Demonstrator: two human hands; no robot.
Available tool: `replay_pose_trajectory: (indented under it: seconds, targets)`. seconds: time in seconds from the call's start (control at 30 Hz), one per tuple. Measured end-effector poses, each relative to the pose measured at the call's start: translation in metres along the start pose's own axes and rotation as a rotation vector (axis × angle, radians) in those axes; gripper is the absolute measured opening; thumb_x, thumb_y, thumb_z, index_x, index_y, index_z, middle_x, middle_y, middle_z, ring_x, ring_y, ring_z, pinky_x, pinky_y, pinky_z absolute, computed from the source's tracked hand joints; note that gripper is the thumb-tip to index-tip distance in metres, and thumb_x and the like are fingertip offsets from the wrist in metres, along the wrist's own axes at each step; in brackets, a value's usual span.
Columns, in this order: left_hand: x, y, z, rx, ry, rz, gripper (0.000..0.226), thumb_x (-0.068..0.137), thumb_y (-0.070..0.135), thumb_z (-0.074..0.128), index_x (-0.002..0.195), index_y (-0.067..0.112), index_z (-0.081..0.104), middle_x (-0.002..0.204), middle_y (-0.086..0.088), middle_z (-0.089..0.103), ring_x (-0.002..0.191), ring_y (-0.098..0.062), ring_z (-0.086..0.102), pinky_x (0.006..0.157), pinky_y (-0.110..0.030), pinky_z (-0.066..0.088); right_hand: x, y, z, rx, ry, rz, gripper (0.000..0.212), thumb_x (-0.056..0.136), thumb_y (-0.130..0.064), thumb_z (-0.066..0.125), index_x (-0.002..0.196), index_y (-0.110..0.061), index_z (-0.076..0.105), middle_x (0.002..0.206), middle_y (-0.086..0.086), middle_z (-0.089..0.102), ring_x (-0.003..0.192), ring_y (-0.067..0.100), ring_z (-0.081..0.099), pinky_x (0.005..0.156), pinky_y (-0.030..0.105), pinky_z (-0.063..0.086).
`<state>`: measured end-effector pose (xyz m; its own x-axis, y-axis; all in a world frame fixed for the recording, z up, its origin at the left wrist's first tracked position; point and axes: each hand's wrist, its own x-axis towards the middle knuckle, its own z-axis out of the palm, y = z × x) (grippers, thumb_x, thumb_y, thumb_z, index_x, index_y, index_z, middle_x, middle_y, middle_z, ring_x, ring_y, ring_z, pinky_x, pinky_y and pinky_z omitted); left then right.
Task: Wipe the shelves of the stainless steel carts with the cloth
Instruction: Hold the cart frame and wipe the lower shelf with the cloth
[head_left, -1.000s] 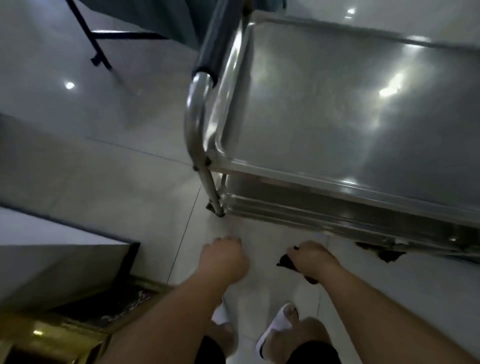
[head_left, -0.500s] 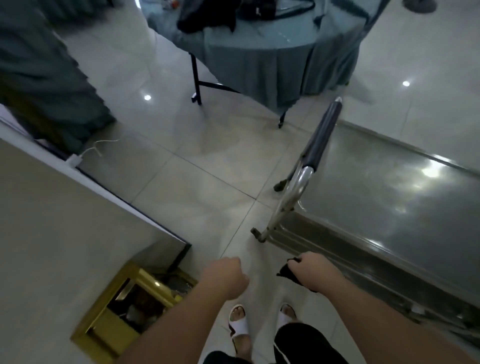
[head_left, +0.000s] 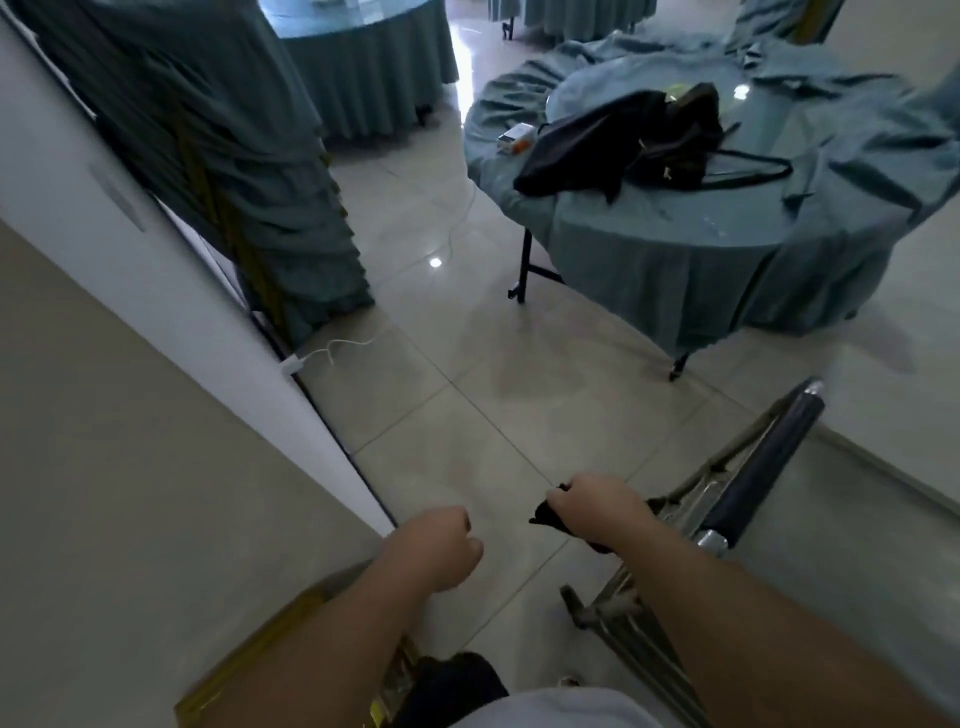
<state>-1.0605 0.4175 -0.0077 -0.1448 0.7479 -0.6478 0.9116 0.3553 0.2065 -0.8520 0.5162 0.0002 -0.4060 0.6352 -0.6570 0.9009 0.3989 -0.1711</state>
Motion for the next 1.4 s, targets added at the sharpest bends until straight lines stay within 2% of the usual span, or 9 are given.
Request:
replay_pose_trajectory:
  seconds: [0.13, 0.3, 0.4, 0.5, 0.63, 0.83, 1.03, 1.23, 1.4]
  targets:
    - [0.044, 0.012, -0.037, 0.046, 0.008, 0.008, 0.041, 0.106, 0.044, 0.048, 0.137, 0.019, 0.059, 0.133, -0.004, 0.064, 0.107, -0.020, 0.059, 0.080, -0.029, 0.040, 0.036, 0.016, -0.034, 0.102, 0.009, 0.072, 0.031, 0.113, -0.024, 0.040, 0.131, -0.001, 0.051, 0.094, 0.019, 0.048, 0.068, 0.026, 0.044, 0.070, 0.040, 0.043]
    - [0.124, 0.028, -0.081, 0.155, -0.027, 0.049, 0.041, 0.102, 0.043, 0.050, 0.135, 0.021, 0.059, 0.130, -0.004, 0.065, 0.108, -0.024, 0.062, 0.082, -0.033, 0.046, 0.096, 0.047, -0.057, 0.273, 0.066, 0.331, 0.033, 0.103, -0.041, 0.044, 0.089, -0.016, 0.059, 0.089, 0.004, 0.060, 0.075, 0.020, 0.055, 0.064, 0.029, 0.041]
    - [0.191, 0.037, -0.122, 0.236, -0.046, 0.126, 0.037, 0.102, 0.043, 0.047, 0.131, 0.023, 0.058, 0.128, -0.004, 0.064, 0.110, -0.028, 0.062, 0.084, -0.036, 0.045, 0.135, 0.066, -0.085, 0.439, 0.087, 0.435, 0.031, 0.105, -0.032, 0.041, 0.106, -0.011, 0.064, 0.098, 0.008, 0.061, 0.084, 0.025, 0.055, 0.073, 0.032, 0.042]
    - [0.248, 0.043, -0.180, 0.271, -0.040, 0.201, 0.031, 0.101, 0.040, 0.046, 0.123, 0.022, 0.060, 0.120, -0.005, 0.066, 0.105, -0.028, 0.064, 0.085, -0.036, 0.049, 0.156, 0.078, -0.120, 0.524, 0.134, 0.558, 0.032, 0.098, -0.047, 0.045, 0.097, -0.020, 0.064, 0.084, 0.000, 0.057, 0.085, 0.025, 0.059, 0.076, 0.035, 0.048]
    - [0.315, 0.068, -0.260, 0.332, 0.037, 0.292, 0.035, 0.100, 0.043, 0.047, 0.123, 0.022, 0.063, 0.120, -0.006, 0.069, 0.107, -0.029, 0.066, 0.085, -0.034, 0.051, 0.173, 0.084, -0.170, 0.557, 0.165, 0.590, 0.036, 0.098, -0.049, 0.047, 0.102, -0.018, 0.066, 0.095, 0.005, 0.066, 0.101, 0.031, 0.069, 0.090, 0.042, 0.057]
    - [0.381, 0.155, -0.313, 0.385, -0.037, 0.420, 0.022, 0.100, 0.037, 0.045, 0.107, 0.022, 0.060, 0.107, -0.003, 0.063, 0.099, -0.029, 0.063, 0.089, -0.040, 0.054, 0.186, 0.122, -0.226, 0.573, 0.079, 0.605, 0.032, 0.108, -0.031, 0.048, 0.124, -0.005, 0.060, 0.121, 0.019, 0.061, 0.108, 0.038, 0.064, 0.081, 0.041, 0.052]
    - [0.420, 0.270, -0.324, 0.474, -0.063, 0.635, 0.033, 0.099, 0.040, 0.045, 0.121, 0.022, 0.062, 0.117, -0.005, 0.062, 0.104, -0.029, 0.061, 0.082, -0.039, 0.047, 0.192, 0.204, -0.238, 0.826, 0.292, 0.886, 0.029, 0.097, -0.047, 0.050, 0.083, -0.025, 0.062, 0.096, 0.021, 0.068, 0.079, 0.023, 0.065, 0.073, 0.037, 0.055]
    - [0.460, 0.406, -0.348, 0.520, -0.058, 0.744, 0.034, 0.103, 0.040, 0.045, 0.128, 0.023, 0.060, 0.127, -0.001, 0.063, 0.113, -0.026, 0.061, 0.088, -0.038, 0.047, 0.207, 0.320, -0.276, 0.703, 0.072, 0.840, 0.035, 0.112, -0.027, 0.041, 0.136, -0.007, 0.058, 0.137, 0.020, 0.061, 0.120, 0.034, 0.063, 0.097, 0.041, 0.051]
    - [0.484, 0.516, -0.365, 0.516, -0.039, 0.812, 0.027, 0.103, 0.045, 0.045, 0.111, 0.023, 0.058, 0.106, -0.002, 0.061, 0.094, -0.026, 0.057, 0.084, -0.041, 0.050, 0.207, 0.419, -0.322, 0.631, 0.112, 0.819, 0.043, 0.113, -0.033, 0.037, 0.148, -0.013, 0.054, 0.140, 0.018, 0.057, 0.120, 0.035, 0.062, 0.095, 0.037, 0.051]
